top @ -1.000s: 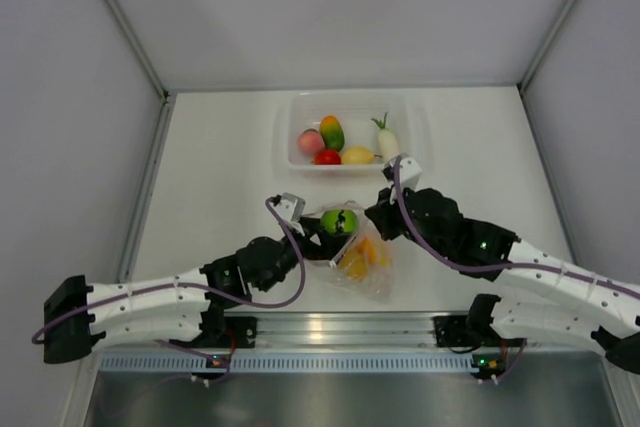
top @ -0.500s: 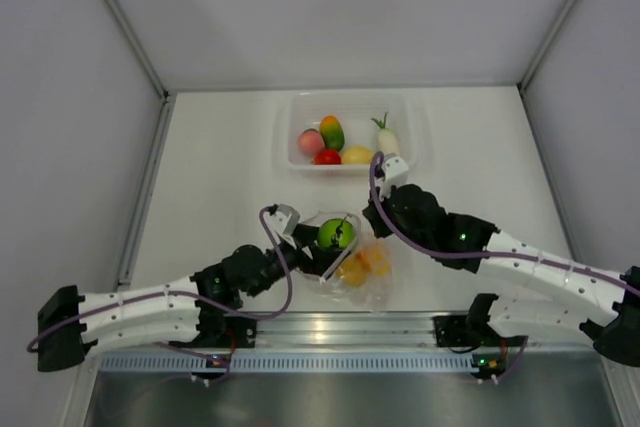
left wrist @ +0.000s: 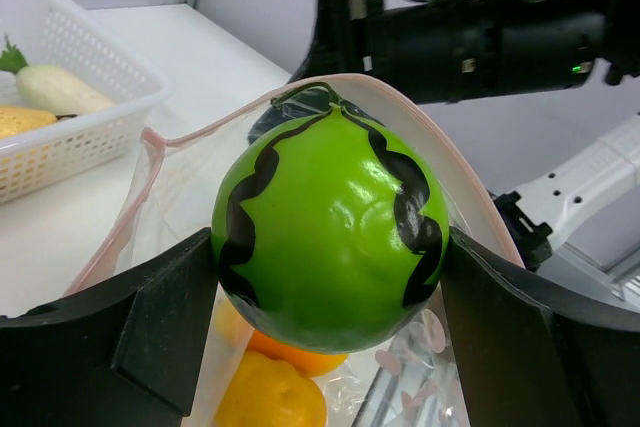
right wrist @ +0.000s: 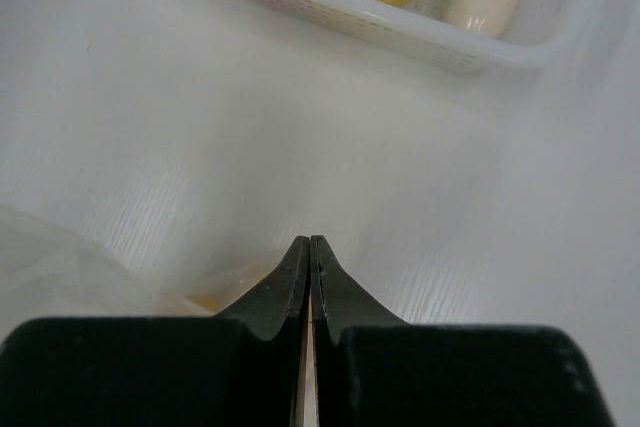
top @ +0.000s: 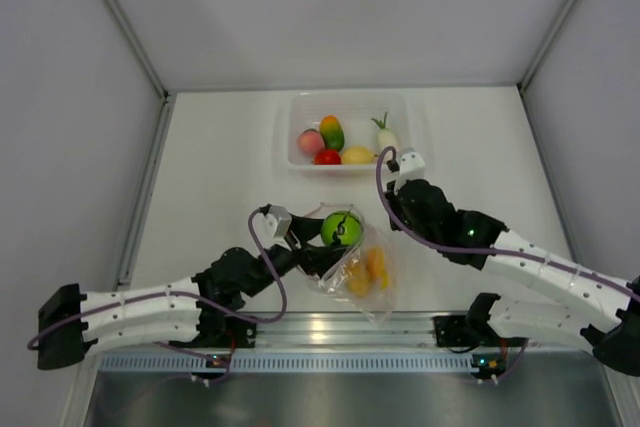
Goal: Open the zip-top bag and remove the fake food
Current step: Pick up the fake fruit from the zipper food storage bag.
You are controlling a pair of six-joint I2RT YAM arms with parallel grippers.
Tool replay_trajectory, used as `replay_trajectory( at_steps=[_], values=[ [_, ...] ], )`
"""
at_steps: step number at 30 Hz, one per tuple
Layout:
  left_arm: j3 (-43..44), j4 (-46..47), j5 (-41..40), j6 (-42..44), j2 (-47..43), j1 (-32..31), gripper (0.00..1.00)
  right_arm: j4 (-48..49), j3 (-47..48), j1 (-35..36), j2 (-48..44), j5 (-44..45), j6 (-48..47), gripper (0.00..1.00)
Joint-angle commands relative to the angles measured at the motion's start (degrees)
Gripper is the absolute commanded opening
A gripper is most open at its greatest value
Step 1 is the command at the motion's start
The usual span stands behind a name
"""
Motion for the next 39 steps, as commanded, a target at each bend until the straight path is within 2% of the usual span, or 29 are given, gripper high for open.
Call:
replay_trajectory(
  at_steps=[1,6,11,17,23,27,39],
  values=[
    [0.06,5.26,-4.62,1.42,1.48,-0.19,0.00,-0.43,-0.02,-0.98,-5.33,-1.75,0.94,0.00],
    [1.29,5.34,-5.16,1.68,5.26,-0.19,0.00,-3.85,3.32,-1.33,-9.21,-4.57,2.17,0.02],
    [2.61,5.34,-5.07,1.86,6.94,-0.19,0.00,-7.20,8.15,-1.33,-8.78,-8.61,2.61,0.20],
    [3.32,5.34,-4.89,2.38,7.11,-0.19,0.00,-10.18,13.77,-1.33,-6.85,-16.07,2.09,0.27],
    [3.58,5.34,-4.71,2.56,7.20,-0.19,0.00,-12.12,18.96,-0.10,-4.74,-19.86,1.47,0.29],
    [3.67,5.26,-4.72,2.65,7.29,-0.19,0.00,-15.27,22.48,3.05,-1.67,-19.43,0.95,0.29],
    [4.46,5.26,-4.45,3.00,7.64,-0.19,0.00,-21.52,27.58,11.94,3.79,-9.15,2.79,0.29]
  ],
)
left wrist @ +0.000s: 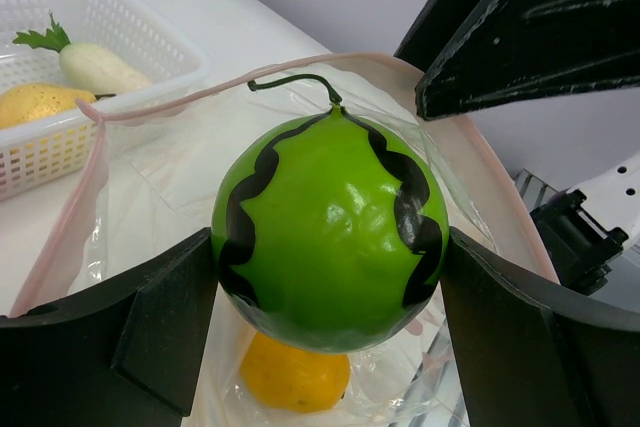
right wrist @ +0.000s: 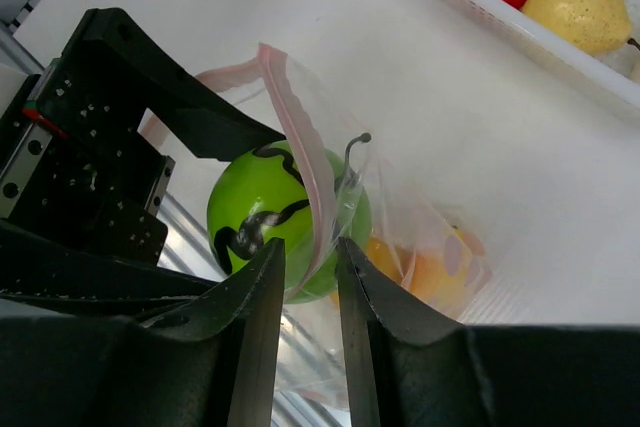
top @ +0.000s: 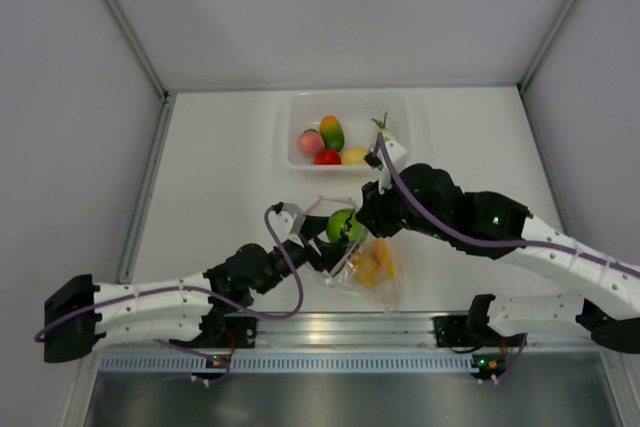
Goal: Open the zip-top bag and remove the fake food
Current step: Pick up the fake fruit from the zipper food storage bag.
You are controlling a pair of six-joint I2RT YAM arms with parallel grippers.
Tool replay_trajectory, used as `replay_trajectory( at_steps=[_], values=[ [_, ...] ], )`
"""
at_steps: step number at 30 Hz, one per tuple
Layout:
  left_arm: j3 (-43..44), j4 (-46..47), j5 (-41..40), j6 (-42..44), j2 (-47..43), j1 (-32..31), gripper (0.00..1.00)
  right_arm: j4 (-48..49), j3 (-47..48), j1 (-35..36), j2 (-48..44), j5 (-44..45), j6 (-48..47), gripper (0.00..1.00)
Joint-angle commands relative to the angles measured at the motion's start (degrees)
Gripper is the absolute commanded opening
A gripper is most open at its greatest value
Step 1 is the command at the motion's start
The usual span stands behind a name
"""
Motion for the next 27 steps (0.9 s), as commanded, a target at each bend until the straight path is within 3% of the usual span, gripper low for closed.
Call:
replay_trajectory(
  at_steps=[1,9,13,16,27],
  values=[
    [2.60,4.36,0.14,1.12,0.03,-0.19,0.00,-3.36,2.82,2.19,0.77,5.01,0.84,0.29],
    [3.04,4.36,0.84,1.21,0.03,-0.19,0.00,-4.42,2.82,3.08,3.58,7.57,1.29,0.27],
    [3.22,4.36,1.28,1.29,0.12,-0.19,0.00,-4.59,3.43,3.07,4.64,8.54,1.11,0.16],
    [3.22,4.45,1.19,1.38,-0.05,-0.19,0.00,-4.50,3.35,2.99,4.99,8.89,1.02,0.00],
    [1.20,4.45,-4.86,-0.11,-3.56,-0.19,0.00,-6.96,2.91,3.07,6.05,12.94,0.23,0.00]
  ],
)
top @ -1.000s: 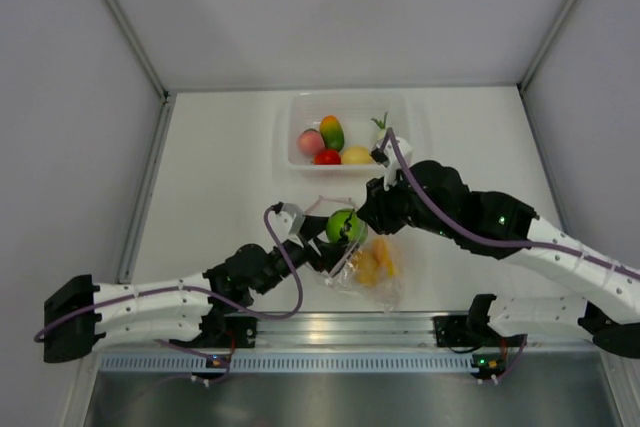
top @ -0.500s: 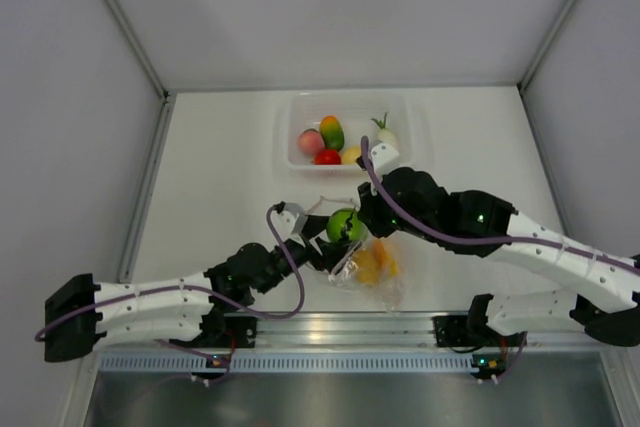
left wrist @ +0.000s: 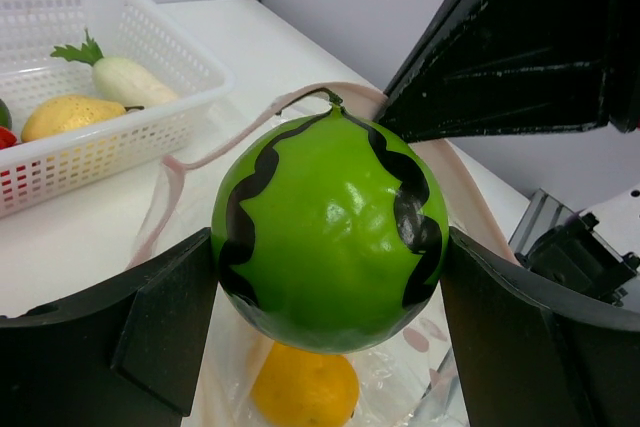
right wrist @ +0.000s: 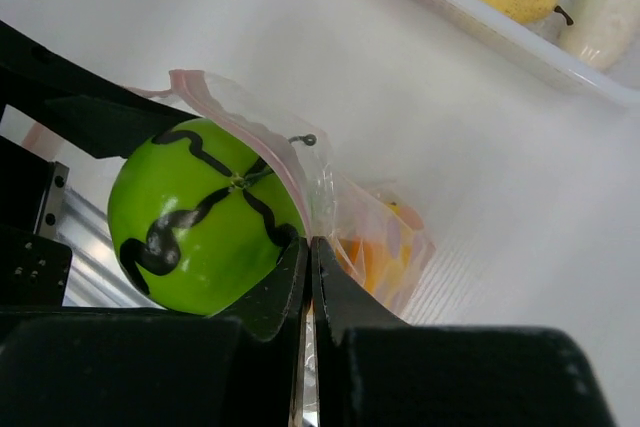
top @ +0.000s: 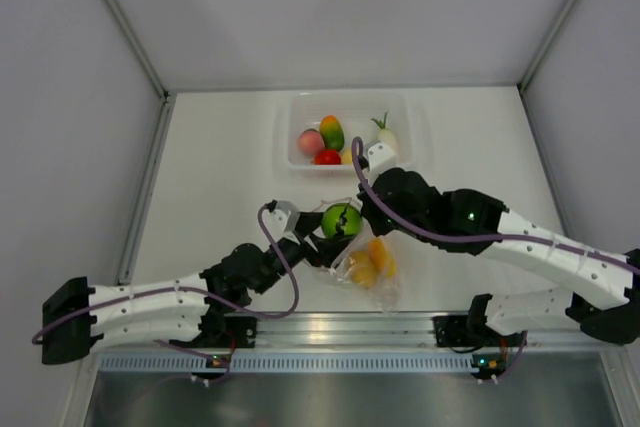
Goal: Open the zip-top bag and remove the fake food
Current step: Pick up the fake fruit from the zipper food storage bag.
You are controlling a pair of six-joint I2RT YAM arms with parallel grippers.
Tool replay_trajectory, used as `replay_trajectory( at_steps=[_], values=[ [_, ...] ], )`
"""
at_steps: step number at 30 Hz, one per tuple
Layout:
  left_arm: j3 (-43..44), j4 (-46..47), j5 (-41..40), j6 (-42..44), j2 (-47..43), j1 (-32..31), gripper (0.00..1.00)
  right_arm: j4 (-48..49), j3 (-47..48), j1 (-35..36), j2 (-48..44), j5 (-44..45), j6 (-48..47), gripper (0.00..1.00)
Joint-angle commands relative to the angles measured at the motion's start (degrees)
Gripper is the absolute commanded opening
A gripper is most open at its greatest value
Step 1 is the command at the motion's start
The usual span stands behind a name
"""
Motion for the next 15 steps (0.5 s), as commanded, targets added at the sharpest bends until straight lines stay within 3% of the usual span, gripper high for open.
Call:
replay_trajectory(
  at_steps=[1,8,15],
  values=[
    [0.60,5.41,-3.60,-1.07,-2.58,-0.21,0.00,-3.31,1.51,0.76,1.24,3.08,-0.95,0.00],
    [-0.10,6.28,-5.98,-2.21,-3.38,-0.21,0.00,-2.70,0.19,0.84,2.38,4.30,-1.39,0.00],
    [-2.82,11.99,-3.26,-3.09,-5.31,-0.21,0.00,0.98,-2.97,-0.73,1.86,7.39,-1.83,0.00]
  ],
)
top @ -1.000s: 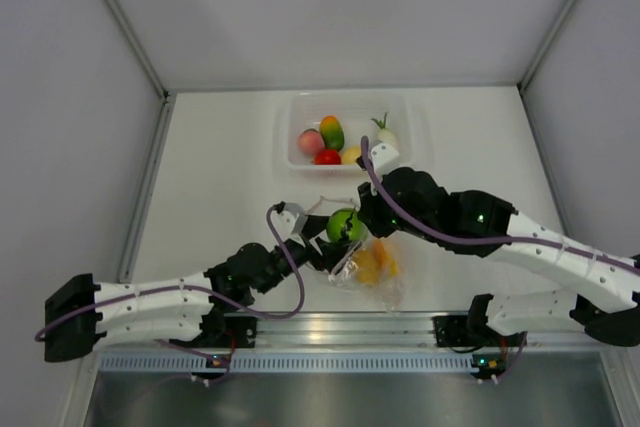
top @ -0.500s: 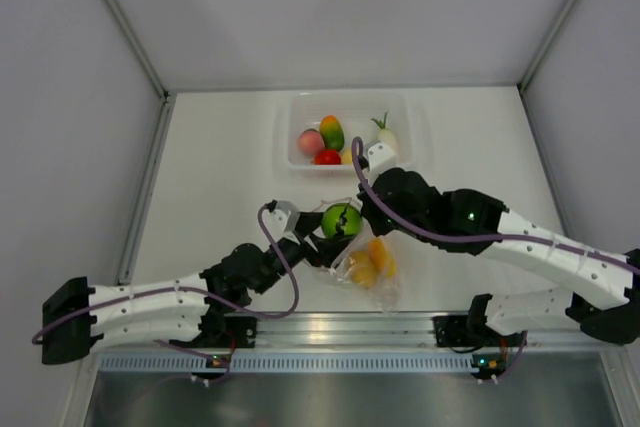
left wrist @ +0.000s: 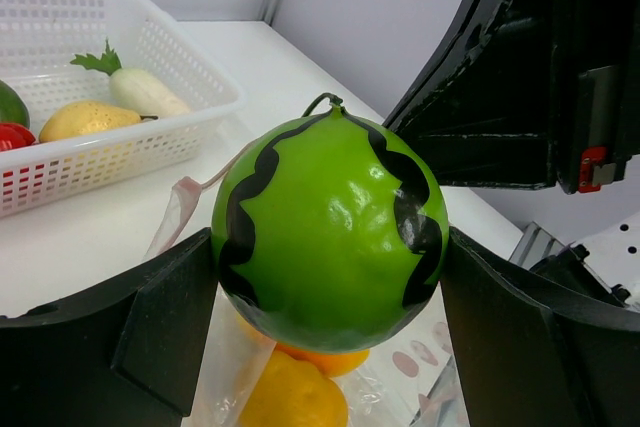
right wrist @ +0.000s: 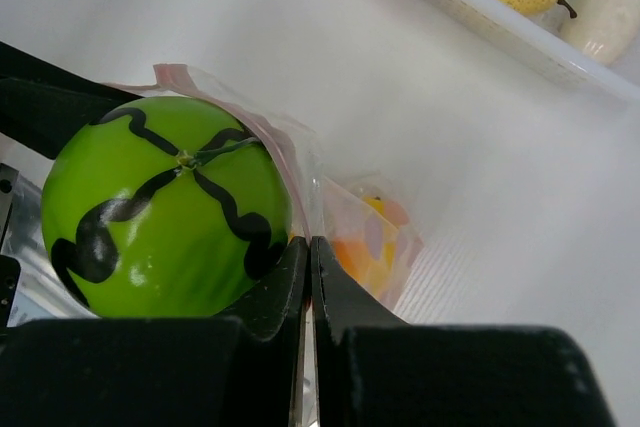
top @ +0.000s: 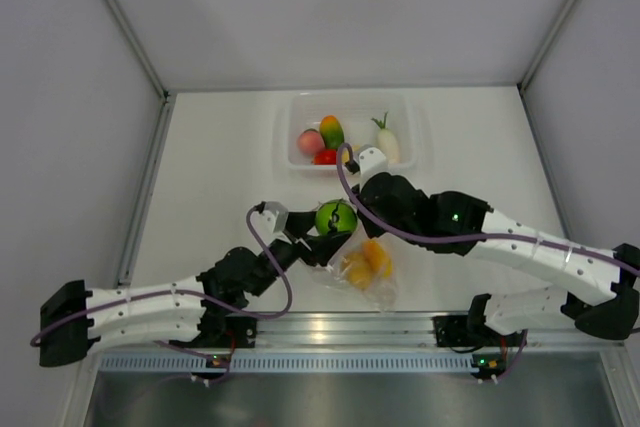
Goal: Open the zip-top bag and remove the fake food
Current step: Pick up the fake fruit from the zipper food storage bag.
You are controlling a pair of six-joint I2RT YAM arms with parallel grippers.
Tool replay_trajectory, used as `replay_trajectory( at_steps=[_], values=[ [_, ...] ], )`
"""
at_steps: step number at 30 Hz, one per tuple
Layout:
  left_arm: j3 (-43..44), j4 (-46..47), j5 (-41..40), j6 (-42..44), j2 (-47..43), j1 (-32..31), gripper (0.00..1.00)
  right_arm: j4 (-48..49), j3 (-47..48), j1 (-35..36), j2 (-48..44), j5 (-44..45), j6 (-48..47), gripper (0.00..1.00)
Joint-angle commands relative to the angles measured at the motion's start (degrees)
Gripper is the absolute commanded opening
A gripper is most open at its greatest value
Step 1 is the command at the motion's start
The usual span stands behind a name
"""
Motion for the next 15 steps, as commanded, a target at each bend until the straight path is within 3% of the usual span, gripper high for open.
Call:
replay_trajectory(
  at_steps=[1,15],
  values=[
    [-1.14,10.45,1.00,-1.59,-2.64,-0.14,0.00,0.26,-2.05,-2.54,-1.16,4.46,-1.81,0.00],
    [-0.88,30.65,-5.58,0.70,5.88,-0.14,0.00,7.74,-6.01,-5.54,-4.24,-2.14,-1.63,0.00]
  ],
)
